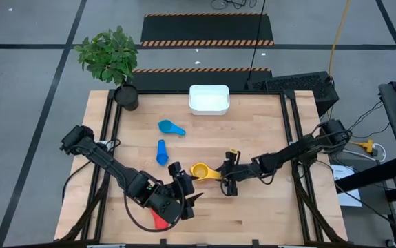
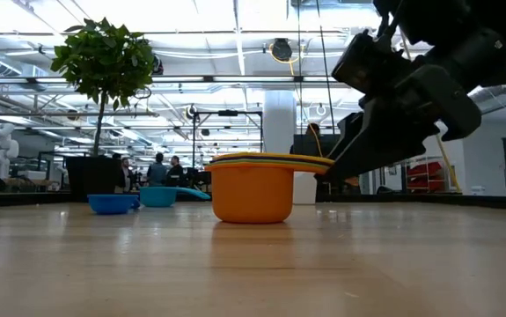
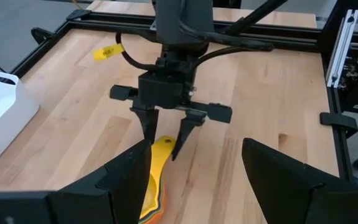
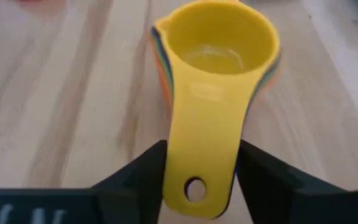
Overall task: Nest measuring cups in basket
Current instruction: Stack the yellow measuring cup on top of the dark blue measuring cup, then stack the light blue measuring cup on top of the yellow measuring cup
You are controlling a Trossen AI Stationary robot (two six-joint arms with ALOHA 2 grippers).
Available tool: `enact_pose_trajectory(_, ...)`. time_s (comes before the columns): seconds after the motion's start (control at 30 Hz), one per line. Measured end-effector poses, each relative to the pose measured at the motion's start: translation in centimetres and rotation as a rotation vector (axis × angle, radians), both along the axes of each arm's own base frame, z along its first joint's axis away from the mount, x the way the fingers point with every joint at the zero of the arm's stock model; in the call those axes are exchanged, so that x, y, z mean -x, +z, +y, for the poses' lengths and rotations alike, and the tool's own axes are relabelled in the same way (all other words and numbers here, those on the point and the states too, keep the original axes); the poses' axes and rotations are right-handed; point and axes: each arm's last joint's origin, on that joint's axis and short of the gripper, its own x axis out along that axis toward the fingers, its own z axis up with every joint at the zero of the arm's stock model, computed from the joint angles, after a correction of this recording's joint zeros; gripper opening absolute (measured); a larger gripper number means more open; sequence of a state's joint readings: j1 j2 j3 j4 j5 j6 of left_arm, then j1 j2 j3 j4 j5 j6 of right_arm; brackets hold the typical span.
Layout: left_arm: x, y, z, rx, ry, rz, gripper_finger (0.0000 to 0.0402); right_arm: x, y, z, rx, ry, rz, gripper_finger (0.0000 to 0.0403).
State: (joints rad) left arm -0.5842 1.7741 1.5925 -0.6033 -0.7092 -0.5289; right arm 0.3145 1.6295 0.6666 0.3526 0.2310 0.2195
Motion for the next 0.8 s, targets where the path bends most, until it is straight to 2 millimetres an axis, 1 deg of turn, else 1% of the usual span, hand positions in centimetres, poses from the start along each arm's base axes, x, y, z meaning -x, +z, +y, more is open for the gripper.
enact_pose_trajectory(0.13,0.0,0.0,0.0,0.000,0.000,-0.001,0.0255,0.2,0.2,-0.1,0.004,-0.002,0.009,0.0136)
enact_pose_trajectory(0.2,0.0,0.0,0.0,0.001,0.000,-0.001,0.0255,0.2,0.2,-0.1,0.003,-0.002,0.012,0.0129)
enact_pose_trajectory(0.27,0.0,0.0,0.0,0.000,0.000,-0.001,0.0255,0.2,0.2,-0.1,-0.006,-0.007,0.013,0.0134)
enact_pose_trajectory(0.33,0.0,0.0,0.0,0.000,0.000,-0.001,0.0255,0.2,0.2,-0.1,-0.017,-0.017,0.014,0.0156)
enact_pose_trajectory(0.47,0.0,0.0,0.2,-0.011,0.009,0.003,0.0255,0.3,0.4,-0.1,-0.016,-0.016,0.016,0.0227)
enact_pose_trajectory(0.6,0.0,-0.3,0.8,-0.081,0.067,0.019,0.0255,0.6,1.7,-0.5,0.003,-0.005,-0.016,0.0287)
enact_pose_trajectory(0.7,-0.2,-1.4,1.4,-0.147,0.123,0.040,0.0255,0.9,3.2,-0.9,0.044,0.023,-0.058,0.0310)
enact_pose_trajectory(0.8,-0.2,-3.2,2.6,-0.203,0.152,0.096,0.0255,1.4,4.7,-1.2,0.115,0.073,-0.099,0.0316)
